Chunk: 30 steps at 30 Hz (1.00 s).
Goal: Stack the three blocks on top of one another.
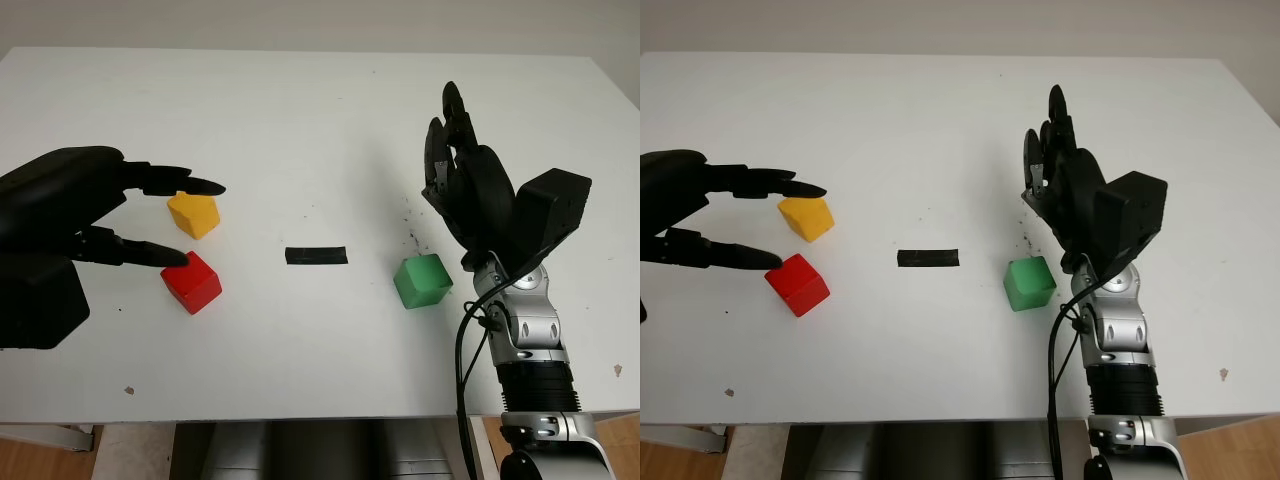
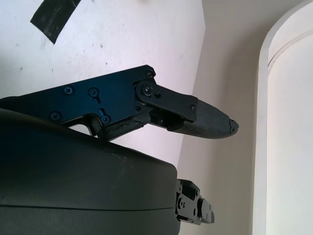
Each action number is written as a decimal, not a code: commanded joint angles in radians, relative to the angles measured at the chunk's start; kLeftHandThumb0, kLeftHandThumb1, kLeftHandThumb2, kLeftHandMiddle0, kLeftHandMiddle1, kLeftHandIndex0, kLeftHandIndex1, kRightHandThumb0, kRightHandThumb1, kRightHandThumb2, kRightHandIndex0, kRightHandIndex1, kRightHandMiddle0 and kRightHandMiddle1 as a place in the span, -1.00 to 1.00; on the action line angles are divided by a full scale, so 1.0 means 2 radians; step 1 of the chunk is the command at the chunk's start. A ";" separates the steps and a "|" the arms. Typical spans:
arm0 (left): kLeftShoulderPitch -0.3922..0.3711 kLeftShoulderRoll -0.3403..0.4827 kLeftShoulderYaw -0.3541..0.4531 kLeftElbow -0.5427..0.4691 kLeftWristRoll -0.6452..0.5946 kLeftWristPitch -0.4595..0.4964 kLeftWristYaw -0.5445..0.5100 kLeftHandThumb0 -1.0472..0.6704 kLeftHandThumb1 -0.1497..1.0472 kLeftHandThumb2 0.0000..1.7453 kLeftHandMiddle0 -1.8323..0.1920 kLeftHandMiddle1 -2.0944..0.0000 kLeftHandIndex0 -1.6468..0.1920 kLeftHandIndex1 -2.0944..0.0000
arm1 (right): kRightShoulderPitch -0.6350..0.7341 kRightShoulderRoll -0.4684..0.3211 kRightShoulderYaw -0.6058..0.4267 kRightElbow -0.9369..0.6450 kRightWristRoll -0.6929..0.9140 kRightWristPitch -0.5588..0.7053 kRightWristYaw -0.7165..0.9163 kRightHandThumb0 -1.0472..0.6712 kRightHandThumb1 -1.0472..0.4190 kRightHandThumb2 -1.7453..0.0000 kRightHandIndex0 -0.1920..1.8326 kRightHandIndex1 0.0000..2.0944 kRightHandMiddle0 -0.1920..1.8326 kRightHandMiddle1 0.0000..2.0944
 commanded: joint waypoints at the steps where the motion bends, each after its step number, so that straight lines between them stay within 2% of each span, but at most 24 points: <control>1: 0.006 0.017 -0.003 -0.018 0.010 0.004 -0.012 -0.35 0.68 -0.95 0.39 0.95 0.12 0.89 | -0.007 0.001 -0.002 0.001 0.001 -0.006 -0.003 -0.59 -1.00 0.17 -1.00 -1.00 -1.00 -1.00; 9: 0.020 0.049 -0.016 -0.043 0.090 -0.022 -0.034 -0.41 0.66 -0.94 0.76 0.99 0.22 0.95 | -0.007 0.001 0.001 0.001 0.003 -0.006 -0.003 -0.59 -1.00 0.17 -1.00 -1.00 -1.00 -1.00; 15: 0.030 0.041 -0.029 -0.056 0.138 -0.034 -0.027 -0.46 0.65 -0.94 0.94 0.99 0.30 0.97 | -0.006 0.002 0.000 -0.001 0.004 -0.003 -0.005 -0.59 -1.00 0.17 -1.00 -1.00 -1.00 -1.00; 23: 0.037 0.032 -0.050 -0.065 0.197 -0.041 -0.011 -0.49 0.67 -0.93 1.00 1.00 0.36 0.98 | -0.004 -0.001 0.000 -0.003 0.004 -0.003 -0.006 -0.59 -1.00 0.18 -1.00 -1.00 -1.00 -1.00; 30: 0.047 0.012 -0.057 -0.051 0.210 -0.065 0.028 -0.49 0.68 -0.94 1.00 1.00 0.35 0.96 | -0.002 0.000 -0.002 -0.003 0.005 -0.006 -0.005 -0.59 -1.00 0.18 -1.00 -1.00 -1.00 -1.00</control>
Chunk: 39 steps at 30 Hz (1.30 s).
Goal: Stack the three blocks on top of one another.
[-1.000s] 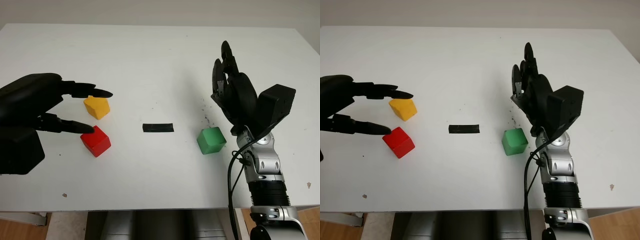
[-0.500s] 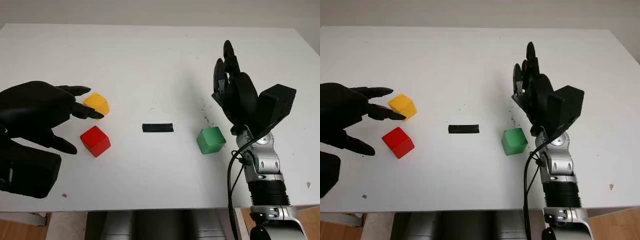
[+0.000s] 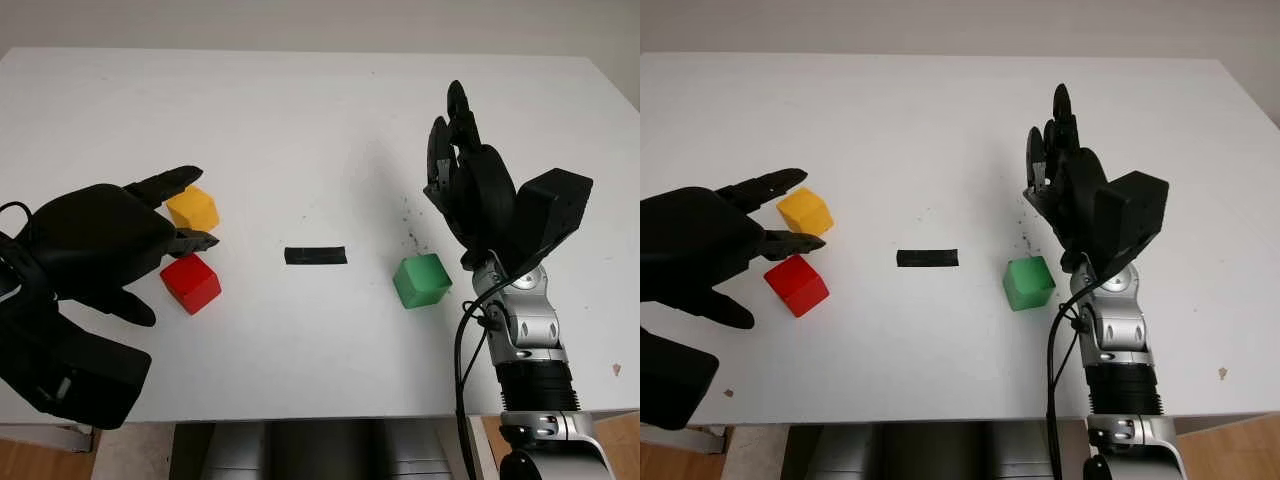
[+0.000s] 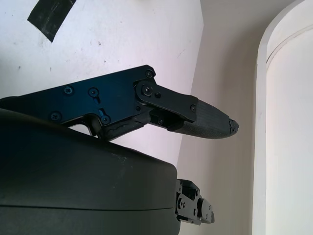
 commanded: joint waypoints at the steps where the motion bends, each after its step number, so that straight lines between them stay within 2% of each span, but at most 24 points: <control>1: 0.006 -0.009 -0.003 0.008 0.003 -0.009 0.016 -0.49 0.68 -0.94 1.00 1.00 0.34 0.95 | -0.001 -0.002 -0.002 -0.004 0.001 -0.006 0.001 -0.58 -1.00 0.18 -1.00 -1.00 -1.00 -1.00; 12: 0.005 -0.023 -0.015 0.025 0.028 -0.017 0.033 -0.47 0.74 -0.93 1.00 1.00 0.30 0.93 | 0.003 -0.001 -0.002 -0.010 0.002 -0.003 0.000 -0.60 -1.00 0.17 -1.00 -1.00 -1.00 -1.00; 27: 0.000 -0.023 -0.028 0.047 0.057 -0.046 0.074 -0.40 0.76 -0.93 1.00 1.00 0.13 0.84 | 0.009 -0.001 -0.002 -0.015 0.005 -0.006 0.005 -0.59 -1.00 0.17 -1.00 -1.00 -1.00 -1.00; 28: 0.000 -0.023 -0.029 0.050 0.058 -0.051 0.081 -0.38 0.79 -0.94 1.00 1.00 0.16 0.71 | 0.010 -0.001 -0.002 -0.016 0.004 -0.004 0.005 -0.60 -1.00 0.18 -1.00 -1.00 -1.00 -1.00; 30: 0.000 -0.022 -0.030 0.057 0.064 -0.063 0.096 -0.34 0.84 -0.94 0.99 0.96 0.35 0.12 | 0.010 0.000 -0.002 -0.017 0.005 -0.001 0.004 -0.60 -1.00 0.18 -1.00 -1.00 -1.00 -1.00; 32: -0.001 -0.021 -0.031 0.060 0.069 -0.070 0.106 -0.32 0.88 -0.93 0.97 0.95 0.42 -0.13 | 0.010 0.000 -0.003 -0.017 0.006 0.001 0.003 -0.60 -1.00 0.18 -1.00 -1.00 -1.00 -1.00; 39: -0.003 -0.023 -0.033 0.065 0.080 -0.078 0.123 -0.27 0.91 -0.94 0.89 0.93 0.42 -0.24 | 0.010 -0.001 -0.003 -0.017 0.008 0.001 0.004 -0.60 -1.00 0.18 -1.00 -1.00 -1.00 -1.00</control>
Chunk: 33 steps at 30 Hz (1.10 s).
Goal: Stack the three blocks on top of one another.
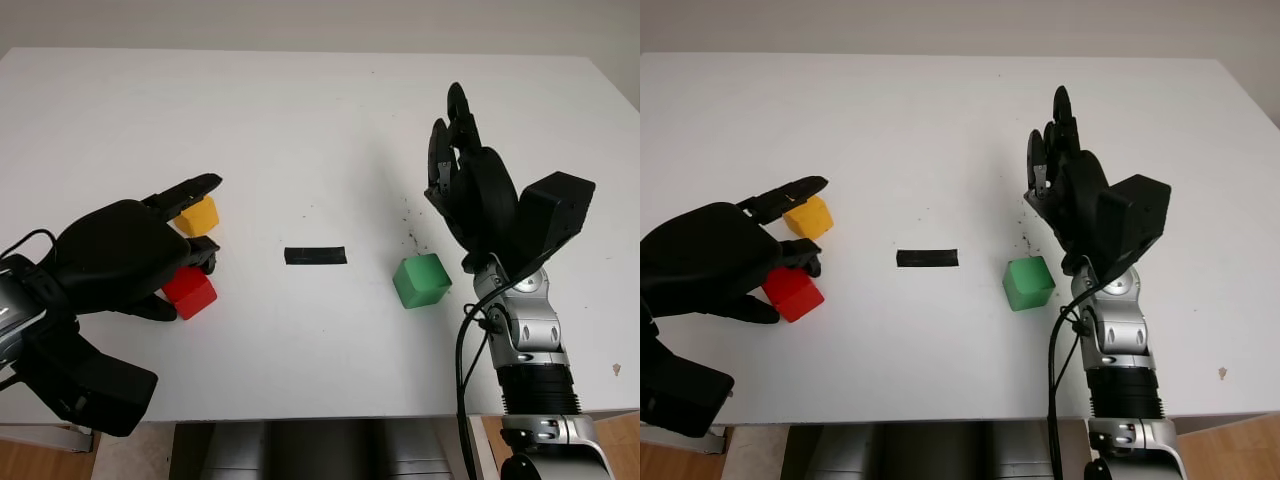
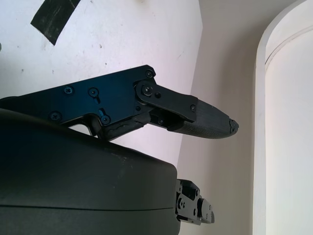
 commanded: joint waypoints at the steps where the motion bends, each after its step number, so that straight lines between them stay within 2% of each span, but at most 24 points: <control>1: -0.005 -0.005 -0.005 0.002 0.003 -0.004 0.009 -0.27 0.90 -0.94 0.88 0.93 0.43 -0.26 | 0.003 -0.001 -0.002 -0.010 0.001 -0.001 0.000 -0.60 -1.00 0.18 -1.00 -1.00 -1.00 -1.00; 10: -0.023 -0.008 -0.004 -0.002 -0.010 -0.002 0.009 -0.17 0.87 -0.94 0.86 0.94 0.42 -0.28 | 0.001 0.001 -0.002 -0.007 0.006 0.000 -0.001 -0.58 -1.00 0.18 -1.00 -1.00 -1.00 -1.00; 14: -0.056 -0.003 -0.014 -0.002 -0.007 -0.003 -0.003 -0.14 0.84 -0.95 0.82 0.94 0.41 -0.25 | -0.001 0.002 -0.002 -0.004 0.005 0.000 -0.005 -0.57 -1.00 0.18 -1.00 -1.00 -1.00 -1.00; 19: -0.132 -0.004 -0.045 0.011 -0.045 -0.002 -0.065 -0.24 0.86 -0.93 0.83 0.95 0.39 -0.24 | -0.005 0.001 0.000 -0.003 0.004 0.002 -0.007 -0.57 -1.00 0.20 -1.00 -1.00 -1.00 -1.00; 22: -0.212 -0.027 -0.083 0.032 -0.099 0.013 -0.135 -0.21 0.83 -0.94 0.83 0.95 0.37 -0.22 | -0.008 0.000 0.001 -0.002 0.002 0.004 -0.006 -0.55 -1.00 0.19 -1.00 -1.00 -1.00 -1.00; 26: -0.292 -0.057 -0.122 0.068 -0.127 0.020 -0.186 -0.19 0.82 -0.94 0.81 0.94 0.31 -0.15 | -0.011 0.001 0.002 -0.005 0.001 0.008 -0.006 -0.55 -1.00 0.19 -1.00 -1.00 -1.00 -1.00; 28: -0.317 -0.078 -0.133 0.089 -0.146 0.033 -0.202 -0.18 0.81 -0.94 0.80 0.94 0.30 -0.16 | -0.011 0.001 0.002 -0.006 -0.001 0.009 -0.007 -0.55 -1.00 0.19 -1.00 -1.00 -1.00 -1.00; 33: -0.345 -0.125 -0.141 0.136 -0.199 0.081 -0.227 -0.17 0.85 -0.93 0.79 0.95 0.38 -0.43 | -0.011 0.001 0.002 -0.008 -0.002 0.016 -0.007 -0.55 -1.00 0.20 -1.00 -1.00 -1.00 -1.00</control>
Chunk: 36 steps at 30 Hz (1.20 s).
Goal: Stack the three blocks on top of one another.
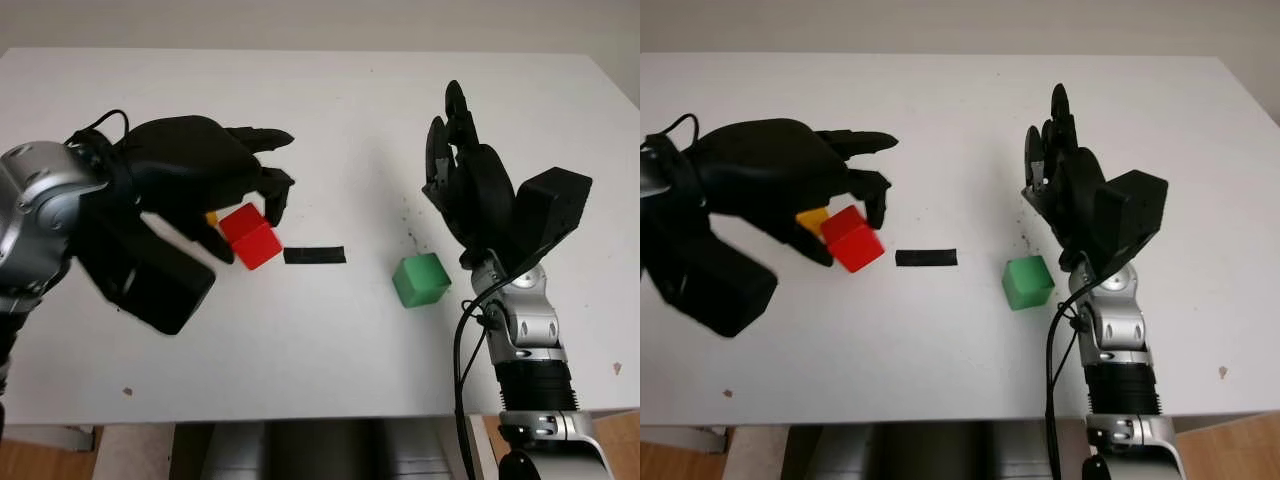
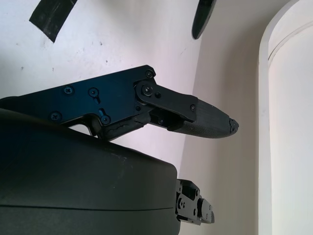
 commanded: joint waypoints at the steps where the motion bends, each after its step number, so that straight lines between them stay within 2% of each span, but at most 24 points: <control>1: -0.015 -0.017 -0.002 0.014 -0.017 0.022 -0.007 -0.17 0.85 -0.93 0.78 0.94 0.39 -0.46 | -0.004 -0.002 0.000 -0.008 0.000 0.001 -0.001 -0.55 -1.00 0.21 -1.00 -1.00 -1.00 -1.00; 5: -0.018 -0.039 -0.006 0.024 -0.015 0.072 -0.001 -0.21 0.89 -0.94 0.77 0.95 0.46 -0.69 | -0.004 -0.001 0.001 -0.012 0.001 0.007 -0.001 -0.54 -1.00 0.21 -1.00 -1.00 -1.00 -1.00; 10: -0.024 -0.048 -0.016 0.008 0.011 0.115 0.002 -0.18 0.91 -0.94 0.84 0.96 0.56 -0.80 | -0.003 -0.003 0.003 -0.012 -0.001 0.009 0.004 -0.54 -1.00 0.20 -1.00 -1.00 -1.00 -1.00; 18: -0.030 -0.055 -0.042 -0.011 0.056 0.100 0.015 -0.12 0.89 -0.94 0.82 0.94 0.55 -0.70 | -0.001 0.001 0.002 -0.012 0.002 0.009 0.005 -0.53 -1.00 0.23 -1.00 -1.00 -1.00 -1.00; 22: -0.032 -0.068 -0.051 -0.002 0.074 0.103 0.027 -0.09 0.91 -0.93 0.81 0.94 0.54 -0.70 | 0.003 0.004 0.001 -0.016 0.003 0.009 0.002 -0.52 -1.00 0.22 -1.00 -1.00 -1.00 -1.00; 30: -0.029 -0.073 -0.072 0.012 0.127 0.073 0.061 -0.09 0.92 -0.94 0.77 0.94 0.52 -0.76 | 0.010 0.003 0.001 -0.024 0.001 0.009 0.001 -0.54 -1.00 0.23 -1.00 -1.00 -1.00 -1.00; 33: -0.031 -0.081 -0.081 0.011 0.148 0.079 0.059 -0.06 0.90 -0.94 0.75 0.94 0.51 -0.72 | 0.010 0.007 0.002 -0.024 0.001 0.011 -0.004 -0.53 -1.00 0.23 -1.00 -1.00 -1.00 -1.00; 36: -0.033 -0.084 -0.092 0.019 0.165 0.059 0.068 -0.04 0.88 -0.95 0.74 0.94 0.48 -0.70 | 0.011 0.008 0.004 -0.028 0.001 0.012 -0.004 -0.51 -1.00 0.21 -1.00 -1.00 -1.00 -1.00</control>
